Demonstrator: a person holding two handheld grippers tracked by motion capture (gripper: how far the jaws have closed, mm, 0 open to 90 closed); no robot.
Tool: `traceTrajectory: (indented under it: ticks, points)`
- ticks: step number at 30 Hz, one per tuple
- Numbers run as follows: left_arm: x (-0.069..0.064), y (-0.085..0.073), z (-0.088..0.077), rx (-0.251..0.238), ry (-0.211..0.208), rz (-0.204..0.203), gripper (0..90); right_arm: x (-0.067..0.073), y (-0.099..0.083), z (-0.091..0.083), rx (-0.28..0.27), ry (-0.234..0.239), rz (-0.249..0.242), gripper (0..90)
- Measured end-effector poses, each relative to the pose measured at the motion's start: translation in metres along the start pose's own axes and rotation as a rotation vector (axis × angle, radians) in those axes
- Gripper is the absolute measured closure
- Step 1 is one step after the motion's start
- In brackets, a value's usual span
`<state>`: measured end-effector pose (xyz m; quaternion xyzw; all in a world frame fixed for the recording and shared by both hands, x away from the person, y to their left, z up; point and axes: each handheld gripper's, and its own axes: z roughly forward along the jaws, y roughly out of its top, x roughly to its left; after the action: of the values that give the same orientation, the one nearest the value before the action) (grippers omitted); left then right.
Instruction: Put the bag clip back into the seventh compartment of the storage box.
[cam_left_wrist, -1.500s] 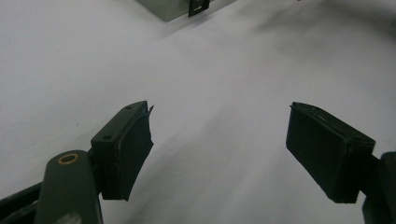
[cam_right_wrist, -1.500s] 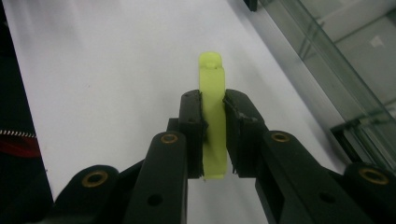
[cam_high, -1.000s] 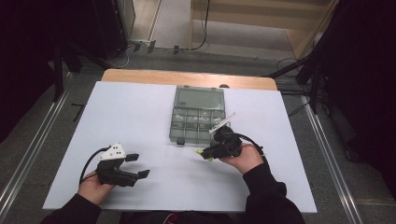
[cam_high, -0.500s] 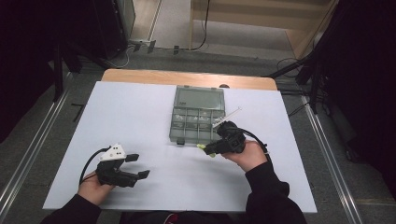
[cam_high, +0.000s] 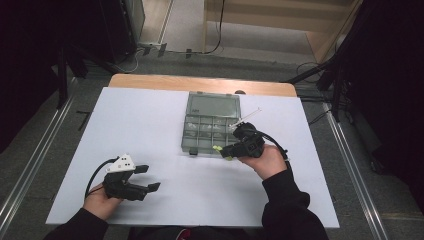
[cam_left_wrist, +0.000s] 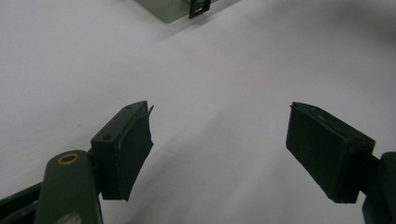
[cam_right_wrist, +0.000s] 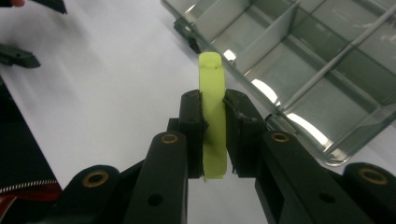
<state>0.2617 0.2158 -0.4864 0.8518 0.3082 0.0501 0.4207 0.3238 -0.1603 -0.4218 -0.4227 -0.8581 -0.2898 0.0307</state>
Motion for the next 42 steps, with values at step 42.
traceTrajectory:
  ticks: [42]
  points:
    - [-0.001, 0.0, -0.002, 0.0, -0.001, 0.008, 21.7, -0.031, 0.033, 0.027, -0.034, -0.106, 0.194, 78.4]
